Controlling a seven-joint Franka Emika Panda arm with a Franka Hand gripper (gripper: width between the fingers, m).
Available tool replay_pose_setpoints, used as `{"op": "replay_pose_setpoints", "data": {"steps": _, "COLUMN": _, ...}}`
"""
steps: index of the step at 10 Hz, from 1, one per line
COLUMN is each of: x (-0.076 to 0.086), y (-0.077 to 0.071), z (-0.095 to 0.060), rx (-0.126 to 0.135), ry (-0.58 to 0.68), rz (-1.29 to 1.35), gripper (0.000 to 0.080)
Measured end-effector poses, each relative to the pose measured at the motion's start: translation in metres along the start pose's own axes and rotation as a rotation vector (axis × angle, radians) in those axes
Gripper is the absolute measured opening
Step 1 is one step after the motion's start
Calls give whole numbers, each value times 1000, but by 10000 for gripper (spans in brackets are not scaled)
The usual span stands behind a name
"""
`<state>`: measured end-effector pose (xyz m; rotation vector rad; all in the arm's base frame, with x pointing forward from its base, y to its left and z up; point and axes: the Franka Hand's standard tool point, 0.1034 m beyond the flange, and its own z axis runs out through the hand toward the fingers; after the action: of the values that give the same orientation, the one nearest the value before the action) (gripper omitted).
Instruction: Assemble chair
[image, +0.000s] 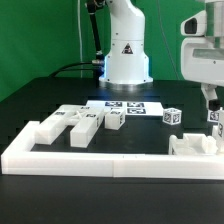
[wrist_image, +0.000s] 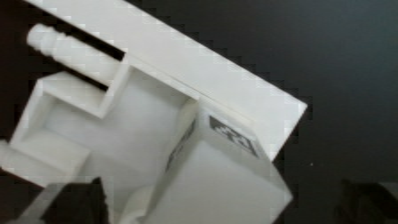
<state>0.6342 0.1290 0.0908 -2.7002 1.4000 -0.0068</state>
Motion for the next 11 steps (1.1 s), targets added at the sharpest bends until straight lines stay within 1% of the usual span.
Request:
{"op": "replay_pose_setpoints", "data": {"steps": 4, "x": 0, "y": 3, "z": 6, "rx": -10, "ry": 0, "rz": -398, "gripper": 648}}
{"op": "replay_pose_setpoints", "data": {"steps": 6, "x": 3, "y": 2, "z": 5, "rx": -17, "ry": 0, "rz": -565, "gripper": 648}}
{"op": "replay_pose_setpoints", "data": {"steps": 7, "x": 4, "y": 3, "z": 4, "rx": -27, "ry": -2, "rz": -678, "gripper": 648}}
{"op": "replay_pose_setpoints", "data": {"steps": 9, "x": 5, "y": 4, "z": 3, "rx": -29, "ry": -1, "rz": -834, "gripper": 648}}
{"op": "replay_pose_setpoints", "data": {"steps": 10, "x": 6, "y": 4, "z": 3, "rx": -29, "ry": -2, "rz": -861, "gripper": 648}}
{"op": "replay_pose_setpoints", "data": {"steps": 11, "x": 6, "y": 4, "z": 3, "rx": -29, "ry": -2, "rz": -848, "gripper": 549}}
